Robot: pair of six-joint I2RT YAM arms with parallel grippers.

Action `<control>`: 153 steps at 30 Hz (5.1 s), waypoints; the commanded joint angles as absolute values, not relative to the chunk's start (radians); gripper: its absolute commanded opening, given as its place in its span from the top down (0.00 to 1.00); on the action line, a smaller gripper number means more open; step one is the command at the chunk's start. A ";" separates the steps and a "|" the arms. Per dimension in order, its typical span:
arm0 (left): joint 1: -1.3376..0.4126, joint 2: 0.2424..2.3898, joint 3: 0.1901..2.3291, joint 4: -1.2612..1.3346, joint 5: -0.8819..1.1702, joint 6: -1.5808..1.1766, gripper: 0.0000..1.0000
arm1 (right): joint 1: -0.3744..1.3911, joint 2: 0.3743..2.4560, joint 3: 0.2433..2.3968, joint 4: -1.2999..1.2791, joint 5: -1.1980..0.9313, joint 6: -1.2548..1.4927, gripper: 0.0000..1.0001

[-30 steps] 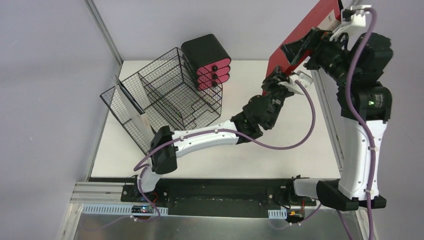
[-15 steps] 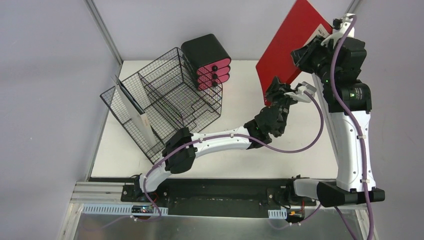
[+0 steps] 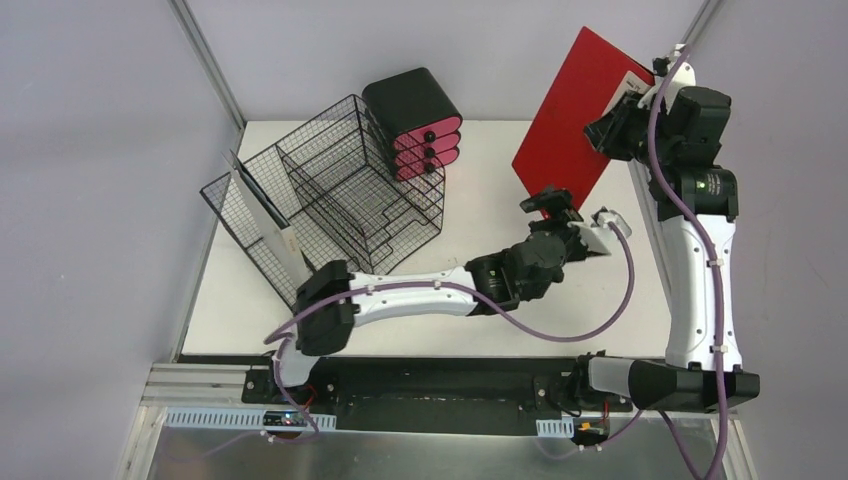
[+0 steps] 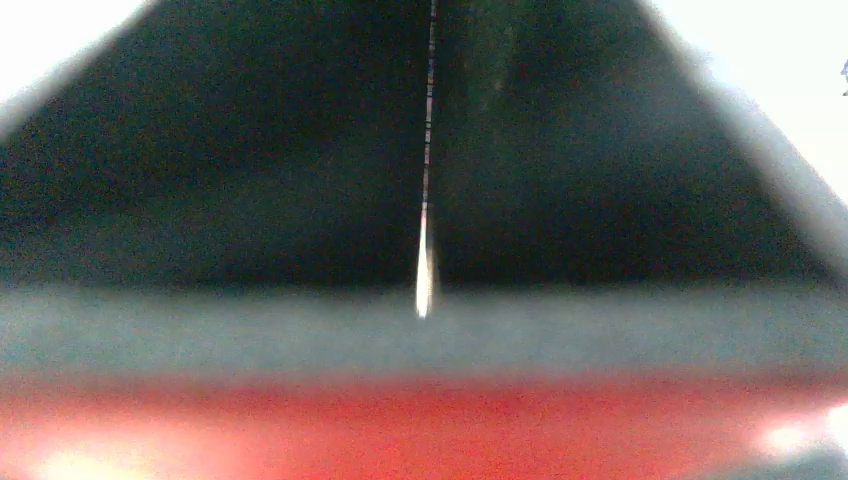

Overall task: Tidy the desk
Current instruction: Move the storage box to the center of the board, then place the folder in the storage box.

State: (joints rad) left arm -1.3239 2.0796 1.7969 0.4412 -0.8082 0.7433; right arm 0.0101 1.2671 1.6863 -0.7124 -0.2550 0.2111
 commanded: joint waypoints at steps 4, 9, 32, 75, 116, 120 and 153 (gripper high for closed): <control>-1.330 1.668 1.592 -0.141 -0.051 0.348 0.08 | -0.067 1.234 1.597 -0.610 -0.588 0.065 1.00; -1.239 1.515 1.555 -0.323 0.273 0.188 0.08 | -0.089 1.216 1.502 -0.599 -0.793 -0.021 1.00; -0.749 1.473 2.167 -0.985 0.204 0.095 0.05 | 0.151 1.071 1.280 -1.180 -1.507 -0.759 1.00; -0.749 1.233 1.138 -0.557 -0.211 -0.498 1.00 | 0.054 1.040 1.316 -1.071 -0.986 -0.523 1.00; -0.748 0.857 1.428 -0.644 -0.049 -0.222 0.26 | 0.117 1.189 1.456 -0.565 -1.205 -0.100 1.00; -0.748 0.828 1.429 -0.634 -0.035 -0.227 0.25 | 0.200 1.231 1.478 -0.474 -1.150 -0.042 1.00; -0.749 0.692 1.304 -0.563 -0.058 -0.178 0.22 | 0.627 1.775 1.988 -0.414 -0.711 0.042 1.00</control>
